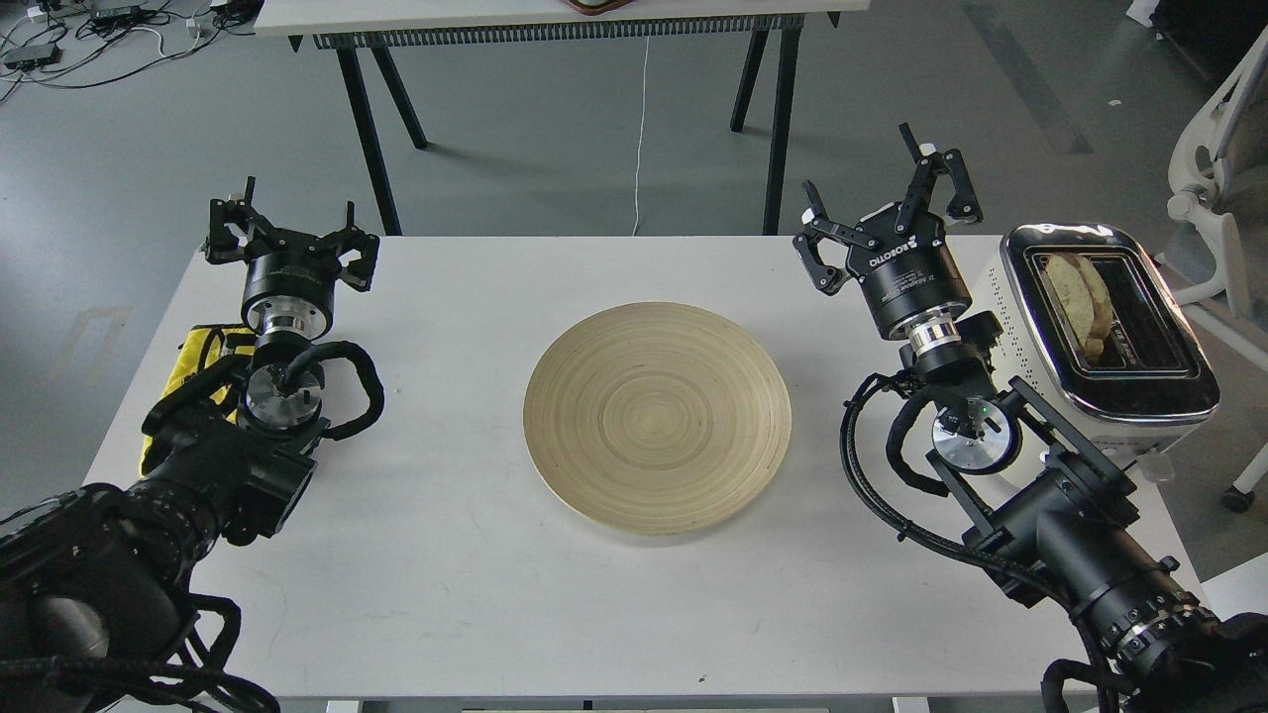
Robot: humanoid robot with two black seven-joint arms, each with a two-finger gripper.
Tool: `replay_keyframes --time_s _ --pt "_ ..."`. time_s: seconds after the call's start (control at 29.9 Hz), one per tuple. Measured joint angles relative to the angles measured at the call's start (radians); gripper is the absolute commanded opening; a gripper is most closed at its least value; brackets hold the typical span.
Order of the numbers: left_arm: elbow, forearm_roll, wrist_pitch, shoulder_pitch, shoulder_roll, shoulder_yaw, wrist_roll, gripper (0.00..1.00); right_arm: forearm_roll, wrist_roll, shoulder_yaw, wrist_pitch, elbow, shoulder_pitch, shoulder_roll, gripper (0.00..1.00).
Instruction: Put bread in toaster with right arm
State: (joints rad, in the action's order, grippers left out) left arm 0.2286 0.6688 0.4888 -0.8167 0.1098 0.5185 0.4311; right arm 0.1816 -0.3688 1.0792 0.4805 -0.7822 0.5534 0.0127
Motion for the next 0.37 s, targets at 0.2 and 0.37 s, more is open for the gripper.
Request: replay_keyframes --time_s 0.2,0.37 --pt "0.0 0.0 0.0 0.0 0.0 0.0 0.0 1.0 -0.002 -0.016 0.008 0.008 0.02 0.002 -0.012 0.98" --pt "0.0 0.0 0.0 -0.001 0.0 0.0 0.0 1.0 -0.004 -0.017 0.011 0.008 0.018 0.003 -0.01 0.98"
